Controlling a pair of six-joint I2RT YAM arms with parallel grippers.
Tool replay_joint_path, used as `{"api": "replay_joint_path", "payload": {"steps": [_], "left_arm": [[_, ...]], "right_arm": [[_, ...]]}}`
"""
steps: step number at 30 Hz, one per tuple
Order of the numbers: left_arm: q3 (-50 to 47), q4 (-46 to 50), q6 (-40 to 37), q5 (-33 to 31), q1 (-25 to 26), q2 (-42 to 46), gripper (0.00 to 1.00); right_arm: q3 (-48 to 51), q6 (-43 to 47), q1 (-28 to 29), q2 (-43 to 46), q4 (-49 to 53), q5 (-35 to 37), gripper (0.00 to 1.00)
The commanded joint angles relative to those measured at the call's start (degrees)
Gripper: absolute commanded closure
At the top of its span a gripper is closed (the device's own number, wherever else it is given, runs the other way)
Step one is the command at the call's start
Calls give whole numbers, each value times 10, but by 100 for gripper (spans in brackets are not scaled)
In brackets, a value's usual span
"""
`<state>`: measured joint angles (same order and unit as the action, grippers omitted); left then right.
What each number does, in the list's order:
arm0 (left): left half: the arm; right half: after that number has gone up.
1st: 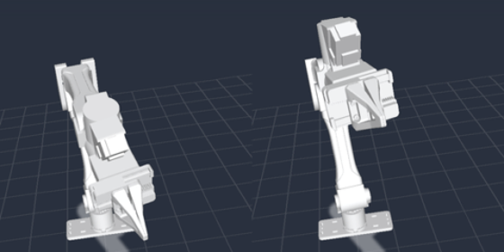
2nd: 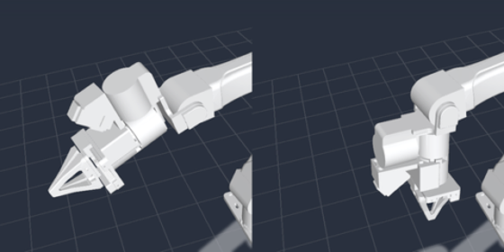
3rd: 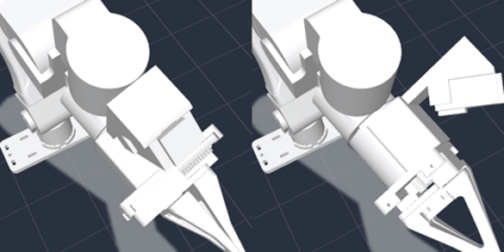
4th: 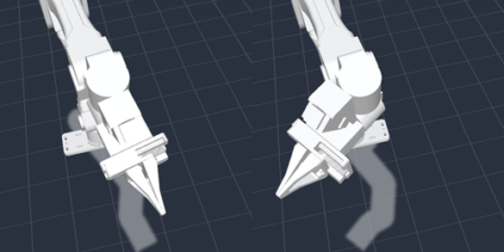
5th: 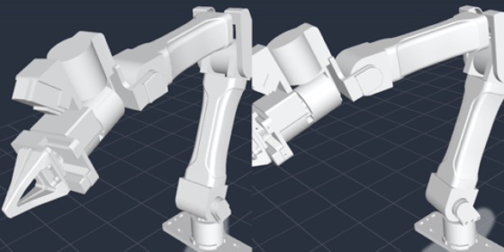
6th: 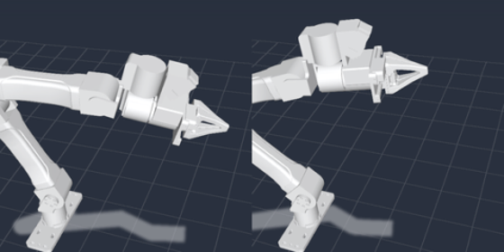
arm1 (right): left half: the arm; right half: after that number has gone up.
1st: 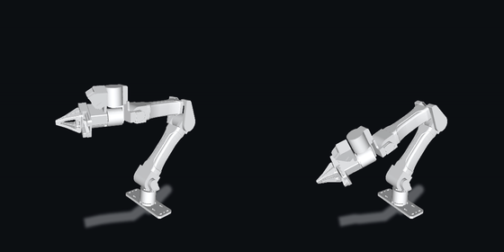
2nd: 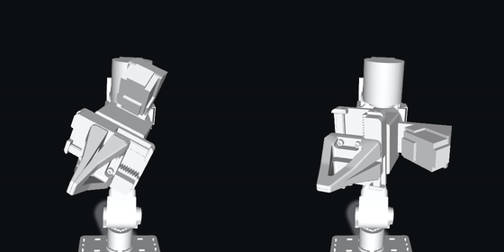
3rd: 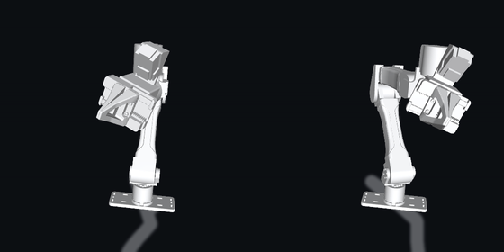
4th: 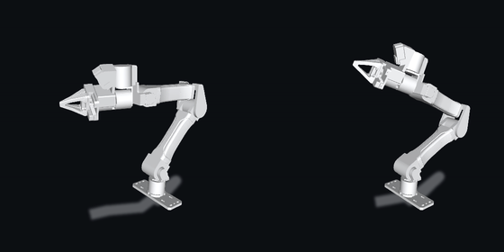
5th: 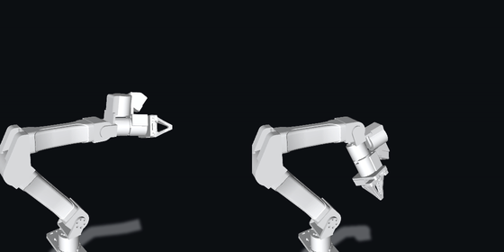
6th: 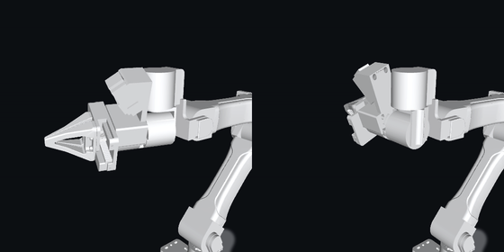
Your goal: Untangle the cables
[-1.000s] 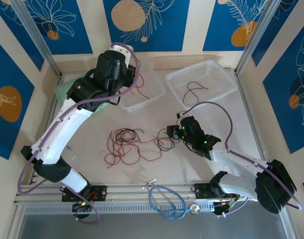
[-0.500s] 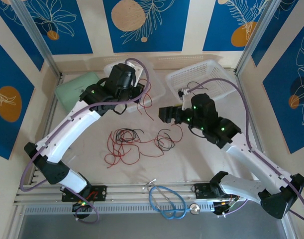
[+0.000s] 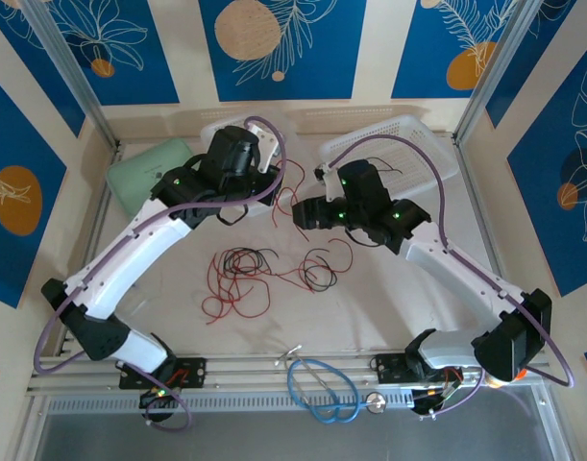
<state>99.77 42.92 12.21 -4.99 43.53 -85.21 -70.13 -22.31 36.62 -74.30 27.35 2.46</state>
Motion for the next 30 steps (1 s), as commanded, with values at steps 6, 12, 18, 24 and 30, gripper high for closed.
{"api": "replay_joint_path", "payload": {"steps": [6,12,18,24,30], "left_arm": [[-15,-16,13,39,7,25,100],[-32,-28,6,42,7,34,100],[-40,-41,0,43,8,40,100],[-37,-52,4,47,8,50,100],[-35,-55,4,44,8,57,100]], "right_arm": [[-18,-6,-9,-19,-36,-48,40],[-21,-26,-17,-25,-38,-116,45],[-39,-78,-37,-20,20,-154,51],[-46,-102,-26,-41,51,-126,55],[-49,-117,-9,-59,58,-83,63]]}}
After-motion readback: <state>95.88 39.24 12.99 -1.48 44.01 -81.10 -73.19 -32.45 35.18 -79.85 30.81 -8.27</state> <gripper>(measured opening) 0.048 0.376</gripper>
